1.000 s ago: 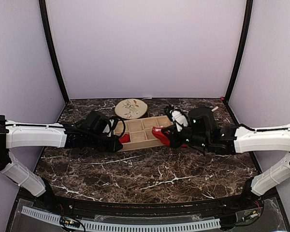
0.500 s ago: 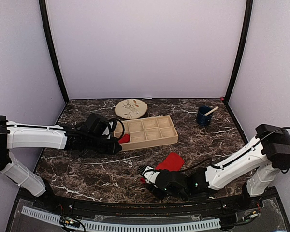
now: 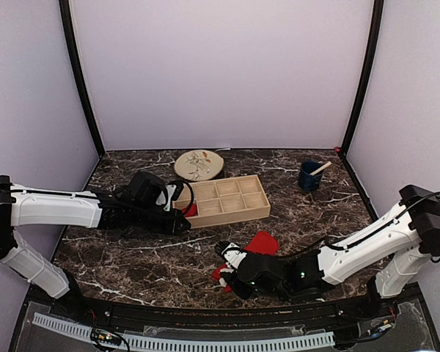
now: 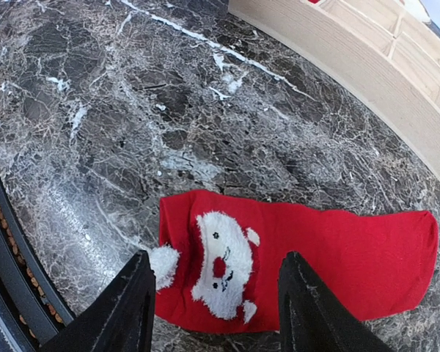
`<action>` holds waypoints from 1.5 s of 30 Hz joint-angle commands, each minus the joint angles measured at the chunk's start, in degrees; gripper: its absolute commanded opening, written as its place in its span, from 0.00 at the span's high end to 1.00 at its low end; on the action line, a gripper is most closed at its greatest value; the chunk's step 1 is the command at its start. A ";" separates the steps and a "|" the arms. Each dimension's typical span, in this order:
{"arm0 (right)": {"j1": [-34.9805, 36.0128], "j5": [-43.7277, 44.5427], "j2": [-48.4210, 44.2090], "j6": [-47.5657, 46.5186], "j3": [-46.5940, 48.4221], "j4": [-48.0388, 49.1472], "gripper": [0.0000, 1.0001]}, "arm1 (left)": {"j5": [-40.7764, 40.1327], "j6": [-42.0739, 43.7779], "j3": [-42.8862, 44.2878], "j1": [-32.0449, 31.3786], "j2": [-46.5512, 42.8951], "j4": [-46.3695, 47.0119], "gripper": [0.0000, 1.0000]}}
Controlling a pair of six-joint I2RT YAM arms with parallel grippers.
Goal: Roll the socks
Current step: Roll the sock at the center of the board.
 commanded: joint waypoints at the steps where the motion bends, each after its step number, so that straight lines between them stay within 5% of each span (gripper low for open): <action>1: 0.61 -1.25 1.74 1.72 2.89 -3.50 0.47 | 2.65 1.58 -1.62 0.25 -0.43 2.19 0.91; 13: 1.00 -6.70 6.45 2.39 6.97 -9.70 0.46 | 2.08 1.40 -1.93 0.25 0.18 2.98 0.74; 23: 0.96 -6.63 8.78 1.86 8.63 -11.66 0.52 | 1.83 1.33 -2.23 0.25 0.43 3.66 0.72; 37: 0.96 -7.41 10.10 1.08 10.09 -13.74 0.88 | 2.05 1.23 -3.17 0.25 0.88 4.20 0.72; 45: 0.16 -9.71 7.58 3.21 8.70 -12.37 0.97 | 3.89 2.01 -3.37 0.25 1.38 5.75 0.72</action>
